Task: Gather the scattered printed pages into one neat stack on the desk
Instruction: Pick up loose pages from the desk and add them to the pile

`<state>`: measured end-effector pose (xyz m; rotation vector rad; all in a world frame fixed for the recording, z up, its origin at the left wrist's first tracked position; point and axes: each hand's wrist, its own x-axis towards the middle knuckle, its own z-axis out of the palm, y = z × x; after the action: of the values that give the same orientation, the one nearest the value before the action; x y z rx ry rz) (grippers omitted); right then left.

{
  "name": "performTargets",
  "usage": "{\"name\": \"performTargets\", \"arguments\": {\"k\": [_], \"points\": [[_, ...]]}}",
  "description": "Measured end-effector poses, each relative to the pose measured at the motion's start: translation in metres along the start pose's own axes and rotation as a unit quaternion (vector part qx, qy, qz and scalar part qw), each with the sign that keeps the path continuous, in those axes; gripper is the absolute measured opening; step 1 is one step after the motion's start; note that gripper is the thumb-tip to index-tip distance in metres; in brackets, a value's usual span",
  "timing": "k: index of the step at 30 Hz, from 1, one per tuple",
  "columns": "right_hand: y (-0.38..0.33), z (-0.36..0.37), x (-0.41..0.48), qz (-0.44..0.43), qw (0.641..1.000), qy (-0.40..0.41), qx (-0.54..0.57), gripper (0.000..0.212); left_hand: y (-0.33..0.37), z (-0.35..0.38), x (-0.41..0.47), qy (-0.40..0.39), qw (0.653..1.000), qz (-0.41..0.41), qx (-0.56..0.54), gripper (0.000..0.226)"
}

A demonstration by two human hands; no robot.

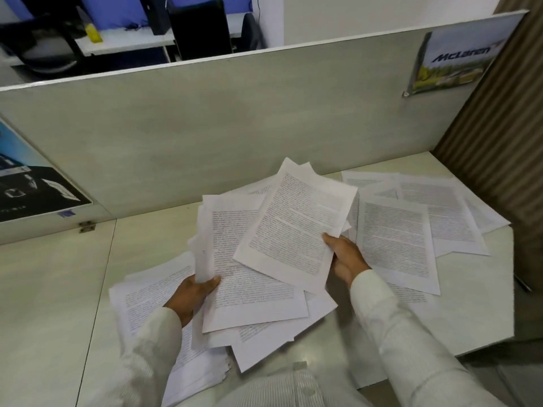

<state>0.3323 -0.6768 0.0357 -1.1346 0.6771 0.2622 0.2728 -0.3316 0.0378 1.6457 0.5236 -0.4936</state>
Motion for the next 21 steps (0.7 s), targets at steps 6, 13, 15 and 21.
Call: {"name": "performTargets", "arguments": {"k": [6,13,15,21], "points": [[-0.034,-0.007,-0.012,-0.163,0.979,0.108,-0.057,0.017,-0.005,-0.003,0.0,0.041,0.999,0.003,-0.026,0.04],[-0.092,-0.007,-0.049,-0.34,0.922,0.074,-0.171,0.017,-0.007,0.0,0.005,0.126,0.988,0.013,-0.091,0.053],[-0.107,-0.002,-0.063,-0.385,0.893,0.061,-0.224,0.013,-0.005,0.0,0.005,0.148,0.983,0.013,-0.106,0.056],[-0.134,0.027,-0.102,-0.451,0.873,0.0,-0.184,0.015,0.002,0.001,0.0,0.157,0.98,0.035,-0.114,0.052]]}}
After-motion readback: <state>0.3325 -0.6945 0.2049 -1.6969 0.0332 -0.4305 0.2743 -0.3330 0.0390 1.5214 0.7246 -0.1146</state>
